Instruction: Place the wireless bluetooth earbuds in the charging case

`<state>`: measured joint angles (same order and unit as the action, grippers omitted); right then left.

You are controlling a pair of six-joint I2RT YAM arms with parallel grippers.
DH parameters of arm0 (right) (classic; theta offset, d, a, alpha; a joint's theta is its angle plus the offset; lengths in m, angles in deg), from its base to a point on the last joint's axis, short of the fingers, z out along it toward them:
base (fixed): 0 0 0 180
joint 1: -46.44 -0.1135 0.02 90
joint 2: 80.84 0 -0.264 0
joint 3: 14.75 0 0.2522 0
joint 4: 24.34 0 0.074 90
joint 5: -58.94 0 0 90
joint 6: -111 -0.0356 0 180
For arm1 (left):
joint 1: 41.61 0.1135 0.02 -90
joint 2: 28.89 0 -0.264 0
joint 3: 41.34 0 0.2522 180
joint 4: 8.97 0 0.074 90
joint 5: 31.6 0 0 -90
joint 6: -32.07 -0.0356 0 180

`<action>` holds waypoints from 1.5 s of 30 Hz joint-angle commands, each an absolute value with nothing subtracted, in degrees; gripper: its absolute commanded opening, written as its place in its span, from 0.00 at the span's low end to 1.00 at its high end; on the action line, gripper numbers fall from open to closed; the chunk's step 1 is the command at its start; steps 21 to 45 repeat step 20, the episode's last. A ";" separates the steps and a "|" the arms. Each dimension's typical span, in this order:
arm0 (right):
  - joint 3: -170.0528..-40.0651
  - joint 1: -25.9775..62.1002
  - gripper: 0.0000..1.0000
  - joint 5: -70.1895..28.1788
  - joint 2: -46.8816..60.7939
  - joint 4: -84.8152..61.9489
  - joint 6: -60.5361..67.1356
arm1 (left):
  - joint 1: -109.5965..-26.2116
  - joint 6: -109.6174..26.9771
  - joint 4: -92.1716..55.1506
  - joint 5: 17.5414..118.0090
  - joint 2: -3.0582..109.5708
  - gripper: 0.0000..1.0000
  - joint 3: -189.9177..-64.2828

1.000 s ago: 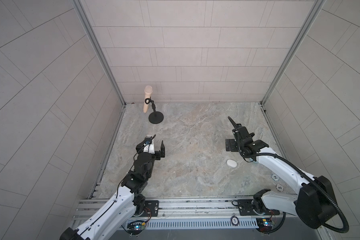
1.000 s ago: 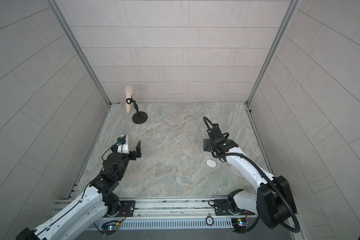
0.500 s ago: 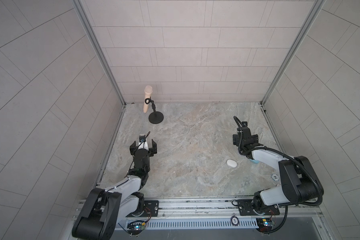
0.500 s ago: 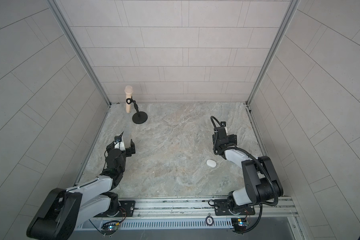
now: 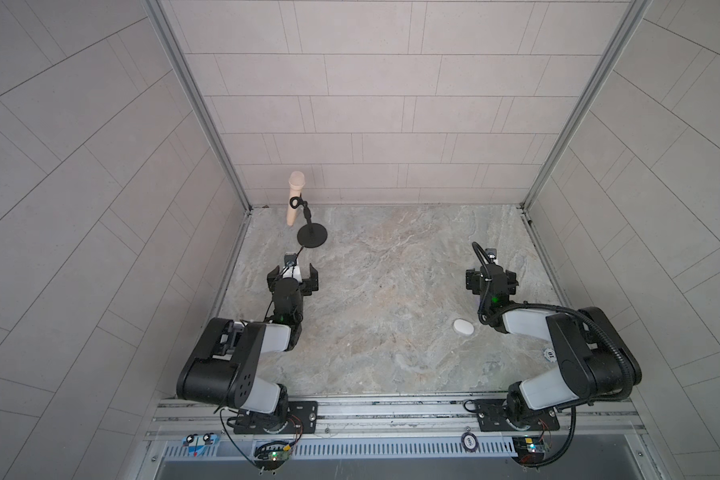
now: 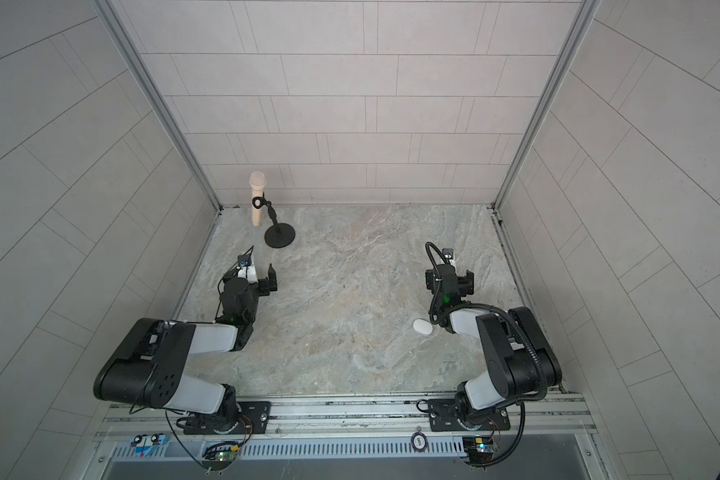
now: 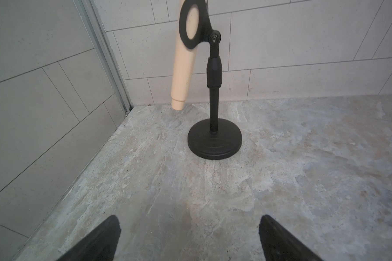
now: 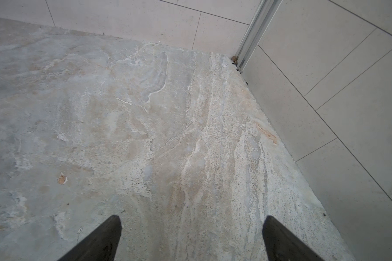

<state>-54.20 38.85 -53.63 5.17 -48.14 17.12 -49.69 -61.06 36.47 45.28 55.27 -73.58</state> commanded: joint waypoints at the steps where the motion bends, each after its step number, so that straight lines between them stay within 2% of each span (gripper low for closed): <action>1: -51.76 38.77 1.00 -52.04 6.86 -57.04 19.21 | -49.26 -60.50 34.59 44.57 55.21 1.00 -74.35; 5: -52.88 39.16 1.00 -52.42 6.11 -53.32 17.51 | -49.14 -60.23 33.63 44.74 55.26 1.00 -74.81; 45: -52.66 39.19 1.00 -52.73 6.30 -53.93 17.42 | -47.50 -59.19 32.08 46.98 55.38 1.00 -75.67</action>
